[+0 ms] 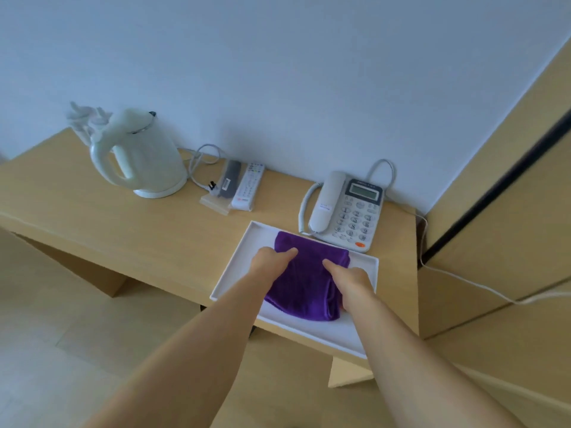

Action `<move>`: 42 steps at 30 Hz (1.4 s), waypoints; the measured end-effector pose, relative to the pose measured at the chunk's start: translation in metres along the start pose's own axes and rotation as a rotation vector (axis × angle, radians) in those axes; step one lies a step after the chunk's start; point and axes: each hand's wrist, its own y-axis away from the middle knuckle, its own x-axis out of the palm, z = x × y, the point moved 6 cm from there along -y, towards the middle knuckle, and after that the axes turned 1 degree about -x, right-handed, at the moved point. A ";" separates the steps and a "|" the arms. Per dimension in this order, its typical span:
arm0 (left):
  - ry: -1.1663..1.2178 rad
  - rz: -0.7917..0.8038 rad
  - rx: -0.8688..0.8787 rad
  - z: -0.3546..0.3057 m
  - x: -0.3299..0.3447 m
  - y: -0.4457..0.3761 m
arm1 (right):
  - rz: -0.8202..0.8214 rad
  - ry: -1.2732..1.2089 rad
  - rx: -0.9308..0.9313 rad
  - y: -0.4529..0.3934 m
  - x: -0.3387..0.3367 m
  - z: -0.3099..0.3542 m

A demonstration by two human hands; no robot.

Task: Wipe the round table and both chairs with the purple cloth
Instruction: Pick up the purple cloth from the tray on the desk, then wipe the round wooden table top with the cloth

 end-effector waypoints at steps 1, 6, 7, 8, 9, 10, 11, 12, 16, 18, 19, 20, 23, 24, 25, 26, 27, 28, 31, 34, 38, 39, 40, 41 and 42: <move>0.025 0.019 -0.008 0.000 0.001 0.000 | 0.018 -0.010 0.001 -0.003 0.002 0.001; 0.228 0.129 0.004 0.005 -0.007 0.002 | 0.109 -0.070 -0.045 -0.011 0.009 0.013; 0.289 0.143 0.020 0.004 -0.012 0.004 | 0.123 -0.071 -0.077 -0.007 0.009 0.020; 0.339 0.151 0.044 0.002 -0.017 0.006 | 0.140 -0.067 -0.117 -0.002 0.010 0.030; 0.372 0.150 0.078 -0.003 -0.025 0.009 | 0.161 -0.059 -0.162 0.005 0.011 0.043; 0.392 0.139 0.116 -0.008 -0.034 0.012 | 0.182 -0.052 -0.207 0.012 0.013 0.056; 0.406 0.124 0.155 -0.014 -0.044 0.016 | 0.207 -0.042 -0.250 0.020 0.017 0.070; 0.425 0.105 0.187 -0.019 -0.056 0.021 | 0.238 -0.035 -0.293 0.029 0.022 0.085; 0.558 0.022 0.263 -0.029 -0.116 0.051 | 0.353 0.027 -0.439 0.072 0.054 0.137; 0.615 -0.037 0.284 -0.021 -0.152 0.070 | 0.426 0.060 -0.512 0.099 0.080 0.156; 0.638 -0.079 0.291 -0.014 -0.171 0.080 | 0.473 0.076 -0.547 0.115 0.095 0.165; 0.660 -0.127 0.296 -0.006 -0.192 0.091 | 0.519 0.093 -0.579 0.130 0.113 0.172; 0.730 -0.288 0.315 0.027 -0.256 0.128 | 0.678 0.125 -0.639 0.188 0.171 0.185; 0.756 -0.342 0.320 0.040 -0.277 0.144 | 0.739 0.132 -0.652 0.211 0.190 0.187; 0.777 -0.400 0.318 0.053 -0.298 0.161 | 0.806 0.141 -0.658 0.235 0.209 0.187; 0.793 -0.460 0.316 0.068 -0.319 0.178 | 0.870 0.149 -0.666 0.259 0.229 0.186; 0.808 -0.522 0.313 0.084 -0.339 0.196 | 0.935 0.158 -0.674 0.287 0.246 0.183; 0.828 -0.579 0.307 0.101 -0.357 0.215 | 0.996 0.168 -0.688 0.315 0.261 0.179; 0.891 -0.725 0.272 0.158 -0.403 0.269 | 1.145 0.210 -0.729 0.396 0.304 0.158; 0.944 -0.844 0.235 0.219 -0.437 0.322 | 1.275 0.256 -0.738 0.470 0.343 0.126; 0.973 -1.005 0.200 0.295 -0.478 0.387 | 1.417 0.319 -0.688 0.561 0.387 0.078; 0.984 -1.044 0.196 0.313 -0.488 0.401 | 1.454 0.332 -0.674 0.583 0.397 0.066; 0.988 -1.083 0.191 0.332 -0.499 0.415 | 1.490 0.339 -0.656 0.604 0.406 0.054; 0.987 -1.116 0.183 0.348 -0.509 0.429 | 1.521 0.350 -0.643 0.625 0.414 0.043; 0.992 -1.138 0.176 0.366 -0.520 0.443 | 1.545 0.360 -0.628 0.645 0.423 0.032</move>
